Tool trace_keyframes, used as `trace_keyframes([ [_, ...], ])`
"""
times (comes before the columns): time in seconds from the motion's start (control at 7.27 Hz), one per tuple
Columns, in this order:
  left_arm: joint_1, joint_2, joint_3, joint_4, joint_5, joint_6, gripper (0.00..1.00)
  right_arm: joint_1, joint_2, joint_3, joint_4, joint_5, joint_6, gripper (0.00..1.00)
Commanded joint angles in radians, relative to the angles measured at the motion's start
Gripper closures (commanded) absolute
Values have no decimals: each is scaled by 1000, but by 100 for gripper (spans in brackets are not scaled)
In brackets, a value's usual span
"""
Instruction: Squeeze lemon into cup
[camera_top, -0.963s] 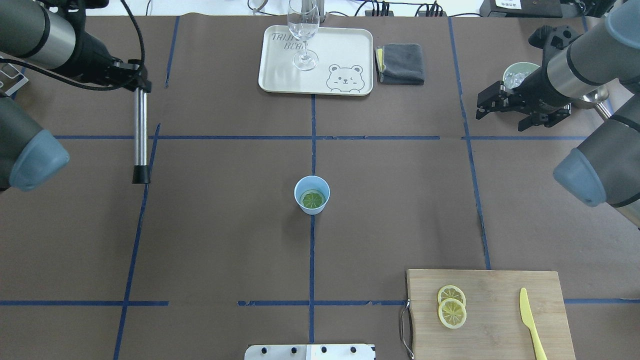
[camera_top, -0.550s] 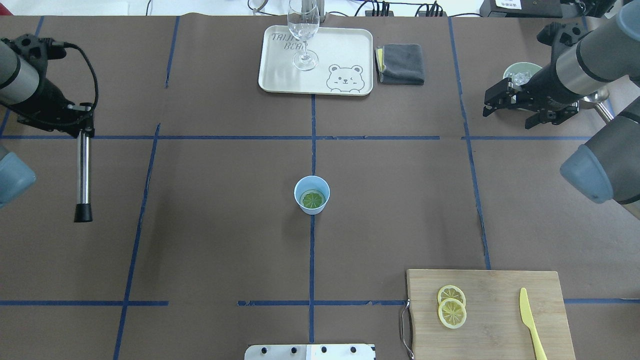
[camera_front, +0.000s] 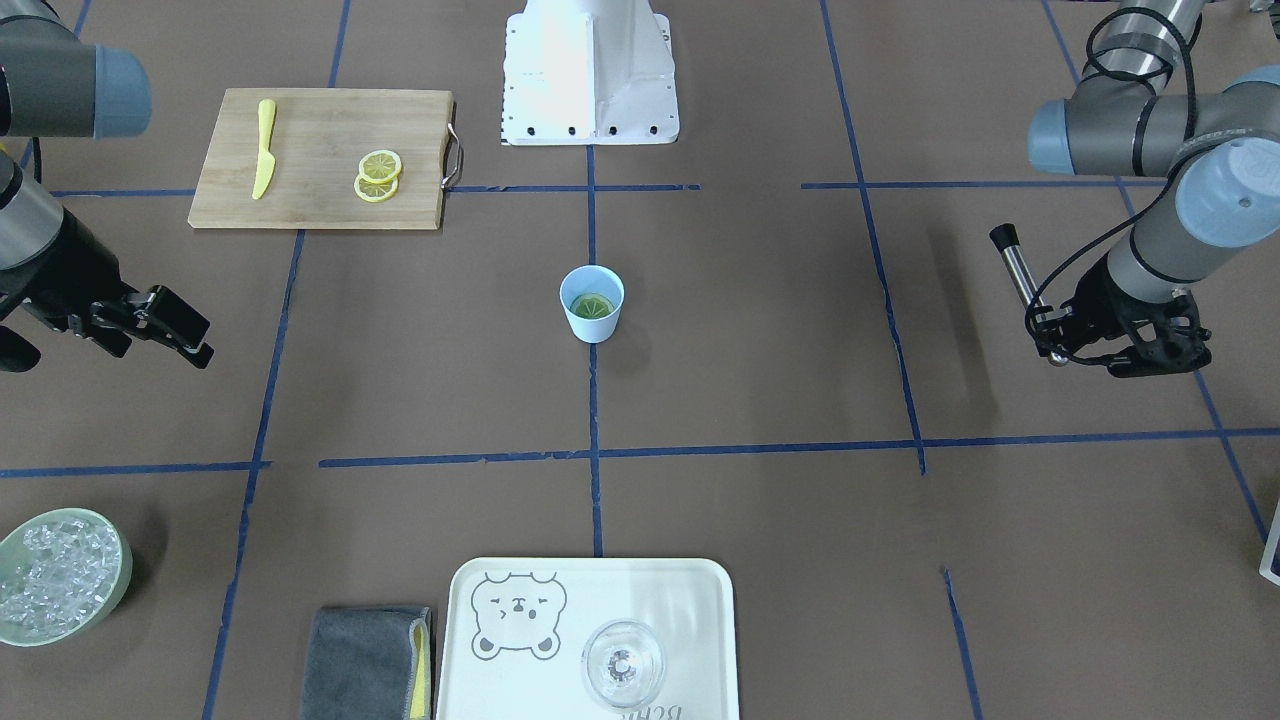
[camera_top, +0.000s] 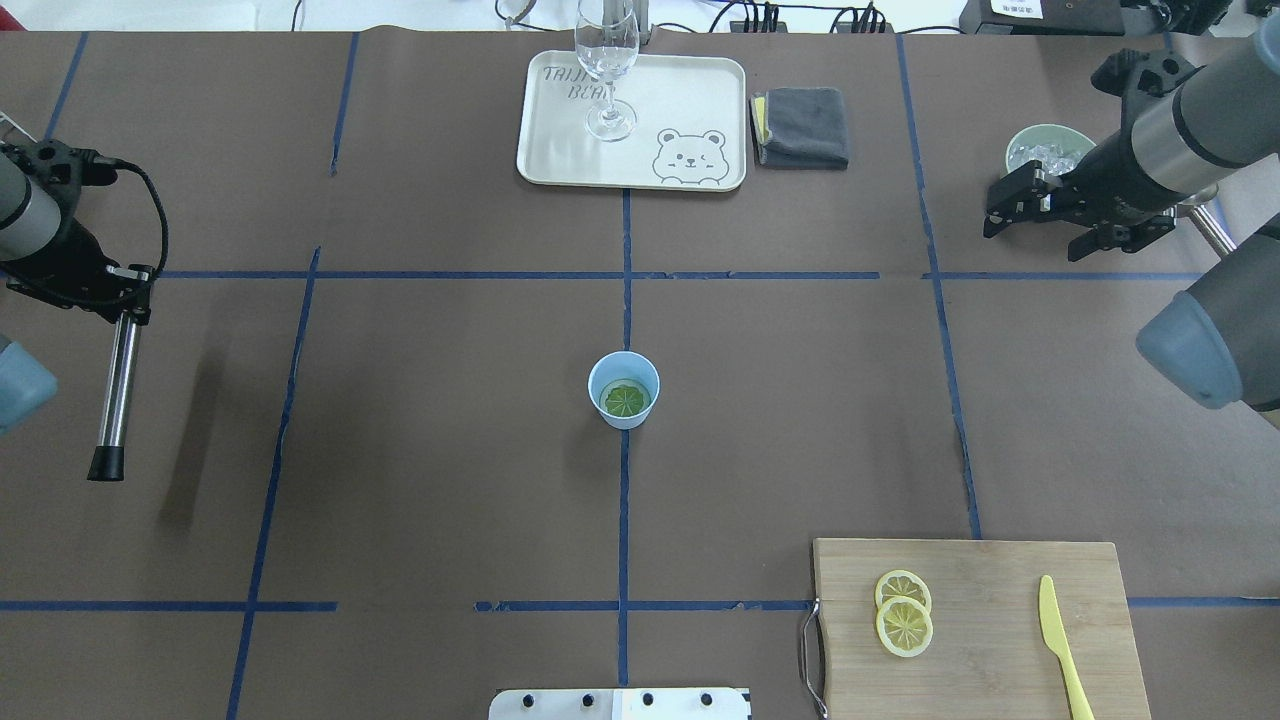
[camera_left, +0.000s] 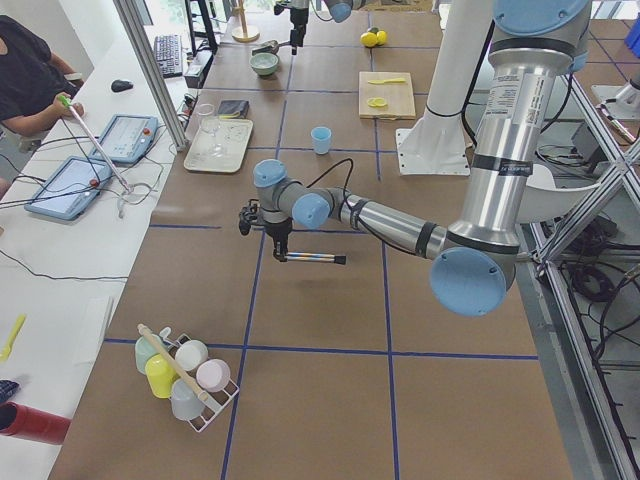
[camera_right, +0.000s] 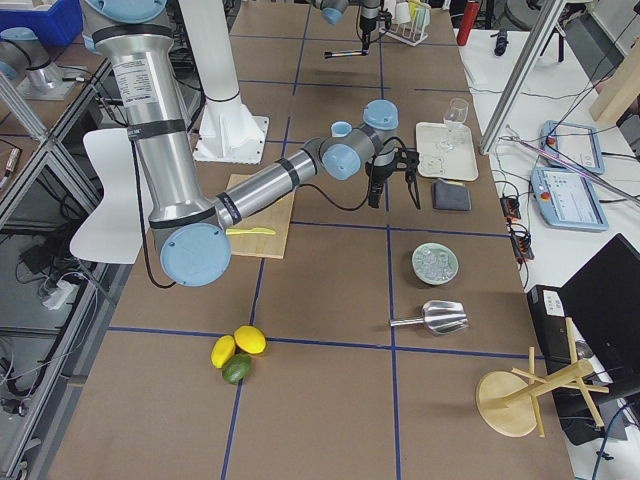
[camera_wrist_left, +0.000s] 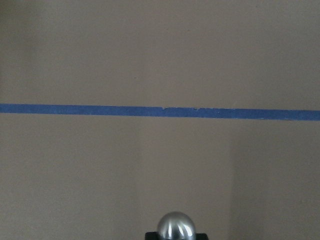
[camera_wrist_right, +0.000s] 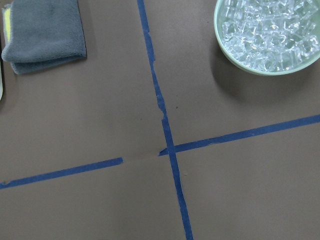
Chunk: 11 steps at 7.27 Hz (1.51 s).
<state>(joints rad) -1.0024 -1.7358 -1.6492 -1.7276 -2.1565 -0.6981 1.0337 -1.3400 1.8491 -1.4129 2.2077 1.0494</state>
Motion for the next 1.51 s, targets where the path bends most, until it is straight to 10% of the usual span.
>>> trace_keyframes([
  [0.0, 57, -49, 60, -1, 1, 3, 100, 0, -1, 1, 0, 0, 0, 0],
  [1.1, 110, -50, 95, -3, 12, 3, 100, -3, 1, 1, 0, 0, 14, 0],
  [1.24, 110, -50, 94, -3, 12, 3, 73, -3, 1, 1, 0, 0, 14, 0],
  [1.38, 108, -48, 89, -3, 12, 3, 13, -3, 1, 2, 0, 0, 14, 0],
])
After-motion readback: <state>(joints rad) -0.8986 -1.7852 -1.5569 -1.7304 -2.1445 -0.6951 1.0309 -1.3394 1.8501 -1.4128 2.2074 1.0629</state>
